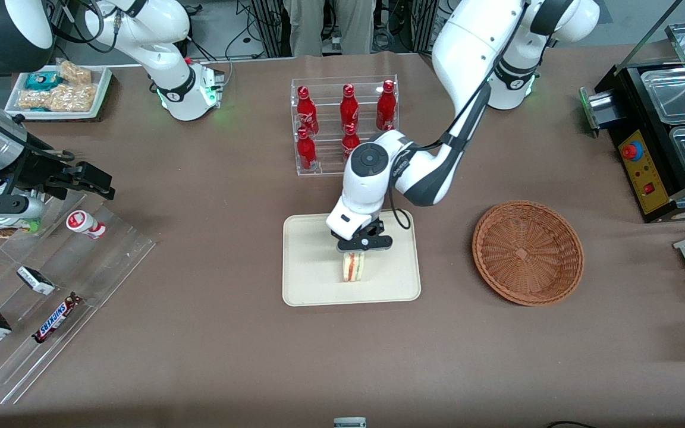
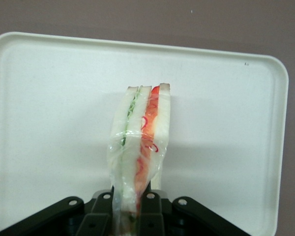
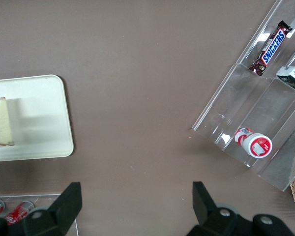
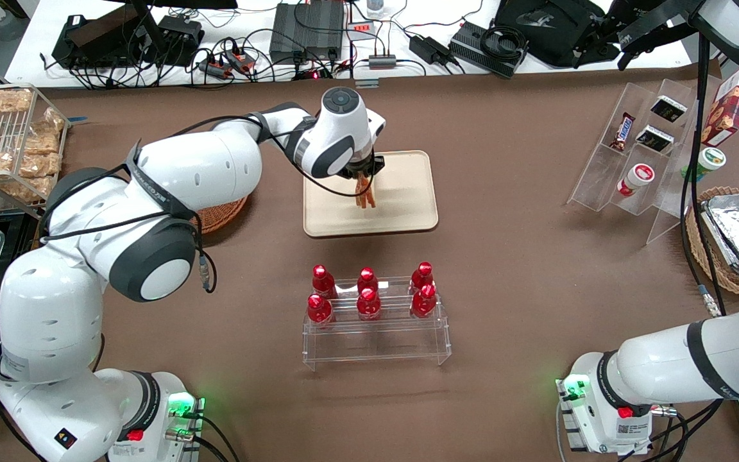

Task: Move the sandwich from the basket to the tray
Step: 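Lift the sandwich and carry it with the left gripper over the tray, then lower the sandwich onto the tray and open the left gripper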

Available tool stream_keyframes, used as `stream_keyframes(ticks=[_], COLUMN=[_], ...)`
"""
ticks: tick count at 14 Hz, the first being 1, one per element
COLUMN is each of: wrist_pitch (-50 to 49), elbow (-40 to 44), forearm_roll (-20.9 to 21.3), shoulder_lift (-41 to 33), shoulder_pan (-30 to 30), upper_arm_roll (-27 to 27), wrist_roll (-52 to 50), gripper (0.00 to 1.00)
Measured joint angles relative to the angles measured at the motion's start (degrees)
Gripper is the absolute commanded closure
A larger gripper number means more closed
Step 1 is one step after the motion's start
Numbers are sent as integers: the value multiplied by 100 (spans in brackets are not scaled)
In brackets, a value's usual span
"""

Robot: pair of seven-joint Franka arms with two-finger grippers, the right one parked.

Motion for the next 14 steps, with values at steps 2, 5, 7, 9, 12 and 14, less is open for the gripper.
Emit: stream_keyframes(ticks=[2, 5, 7, 9, 12, 14], wrist_pitch=[94, 256, 244, -128, -1100, -1758], elbow=[3, 5, 78, 242, 369, 373], forearm_roll=[122, 358, 388, 391, 442, 470], shoulder_lift=[90, 242, 225, 40, -648, -1186], shoulder_pan=[-79, -130, -128, -99, 129, 457], upper_arm_roll=[3, 8, 28, 79, 169, 196], wrist_roll=[-12, -417, -705, -795, -745, -229], gripper=[77, 0, 0, 0, 0, 0])
